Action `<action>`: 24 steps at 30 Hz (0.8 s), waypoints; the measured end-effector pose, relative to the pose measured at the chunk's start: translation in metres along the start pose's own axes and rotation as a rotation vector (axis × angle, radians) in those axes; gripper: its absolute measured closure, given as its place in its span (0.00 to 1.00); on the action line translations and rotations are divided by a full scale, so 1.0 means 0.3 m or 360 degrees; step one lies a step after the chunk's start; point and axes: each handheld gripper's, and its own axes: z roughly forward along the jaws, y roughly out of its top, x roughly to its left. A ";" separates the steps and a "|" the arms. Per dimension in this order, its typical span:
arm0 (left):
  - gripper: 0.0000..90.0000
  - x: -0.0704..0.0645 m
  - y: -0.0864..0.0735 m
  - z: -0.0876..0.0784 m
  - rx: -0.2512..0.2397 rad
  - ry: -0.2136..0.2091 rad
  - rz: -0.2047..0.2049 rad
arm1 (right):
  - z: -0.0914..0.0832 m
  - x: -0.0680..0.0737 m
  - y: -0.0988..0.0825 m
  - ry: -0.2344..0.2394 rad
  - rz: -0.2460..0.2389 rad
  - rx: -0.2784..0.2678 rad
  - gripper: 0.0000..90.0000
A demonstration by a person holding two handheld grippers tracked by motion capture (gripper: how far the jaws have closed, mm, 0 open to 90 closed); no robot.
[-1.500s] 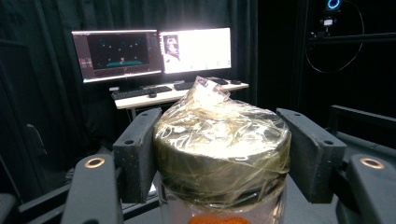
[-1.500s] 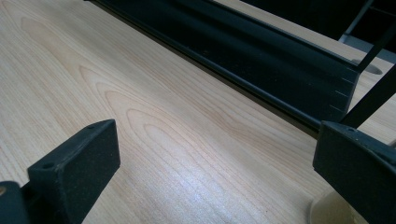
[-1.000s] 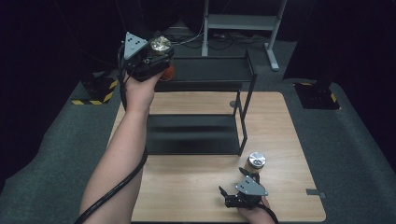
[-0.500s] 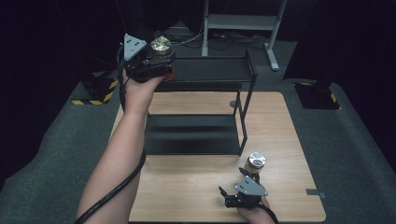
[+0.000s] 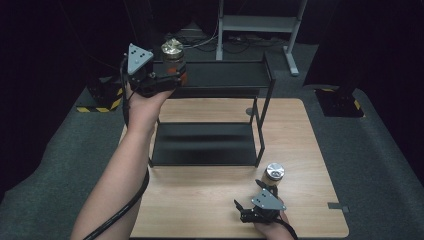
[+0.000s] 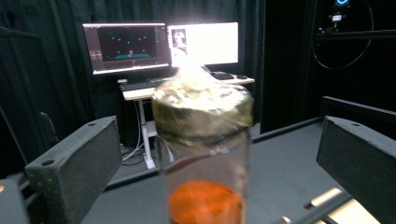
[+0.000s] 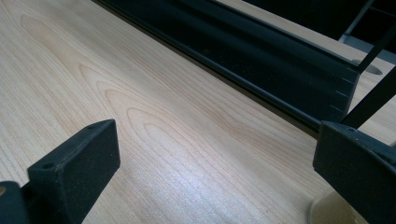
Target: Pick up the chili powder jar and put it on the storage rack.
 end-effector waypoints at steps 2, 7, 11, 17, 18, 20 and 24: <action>0.00 -0.008 -0.007 -0.016 0.0002 -0.0014 0.0002 | 0.000 0.000 0.000 0.0000 -0.0004 0.0001 0.00; 0.00 -0.032 -0.024 -0.056 0.0015 -0.0027 0.0020 | 0.000 0.000 0.000 0.0001 0.0003 0.0000 0.00; 0.00 -0.054 -0.041 -0.097 0.0029 -0.0029 0.0045 | 0.000 0.001 0.000 0.0001 -0.0007 0.0000 0.00; 0.00 -0.086 -0.073 -0.160 0.0036 -0.0006 0.0073 | 0.000 0.001 0.000 0.0000 -0.0014 -0.0001 0.00; 0.00 -0.088 -0.077 -0.168 0.0038 -0.0008 0.0074 | 0.000 0.002 0.000 -0.0001 -0.0015 -0.0001 0.00; 0.00 -0.095 -0.093 -0.190 0.0038 -0.0013 0.0066 | 0.000 0.002 0.000 -0.0001 -0.0017 0.0000 0.00; 0.00 -0.111 -0.122 -0.230 0.0041 -0.0006 0.0087 | 0.000 0.002 0.001 0.0000 -0.0017 0.0001 0.00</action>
